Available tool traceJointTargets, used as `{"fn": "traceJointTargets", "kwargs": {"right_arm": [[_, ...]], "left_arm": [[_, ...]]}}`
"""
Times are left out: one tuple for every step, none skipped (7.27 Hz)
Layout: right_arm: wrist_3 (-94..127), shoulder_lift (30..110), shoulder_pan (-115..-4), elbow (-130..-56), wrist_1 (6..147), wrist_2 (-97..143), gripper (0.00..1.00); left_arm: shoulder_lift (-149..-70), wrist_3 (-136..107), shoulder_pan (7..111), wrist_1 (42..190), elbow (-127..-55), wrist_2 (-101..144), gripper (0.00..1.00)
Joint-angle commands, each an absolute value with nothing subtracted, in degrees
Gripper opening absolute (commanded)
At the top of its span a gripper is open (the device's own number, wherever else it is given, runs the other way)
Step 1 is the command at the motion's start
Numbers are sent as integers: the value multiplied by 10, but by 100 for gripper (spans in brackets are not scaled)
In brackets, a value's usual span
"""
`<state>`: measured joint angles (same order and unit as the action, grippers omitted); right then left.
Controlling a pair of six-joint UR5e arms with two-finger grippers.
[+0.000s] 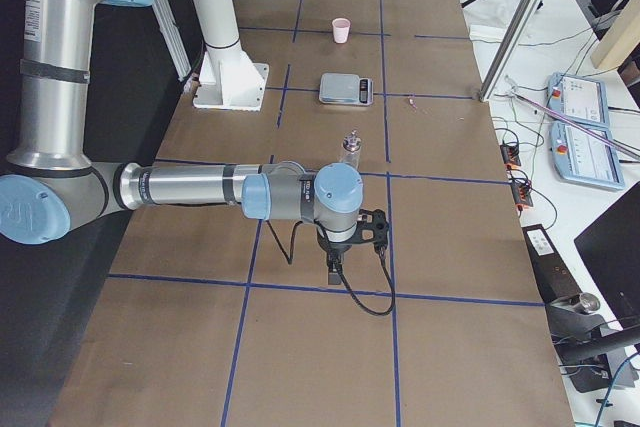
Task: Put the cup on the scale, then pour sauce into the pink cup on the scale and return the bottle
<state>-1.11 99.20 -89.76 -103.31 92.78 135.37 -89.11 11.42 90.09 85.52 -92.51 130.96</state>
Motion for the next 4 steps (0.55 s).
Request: {"fn": "traceJointTargets", "kwargs": {"right_arm": [[-11, 992, -897, -1034, 926, 1354, 100], [-8, 990, -897, -1034, 926, 1358, 100], [-5, 989, -897, -1035, 926, 1362, 100], [-3, 985, -897, -1041, 925, 1365, 100]], "left_arm": [[-892, 114, 900, 856, -927, 1310, 100], [-900, 110, 900, 866, -931, 1310, 100], [-909, 110, 898, 868, -960, 1308, 100], [-936, 110, 899, 868, -971, 1309, 100]]}}
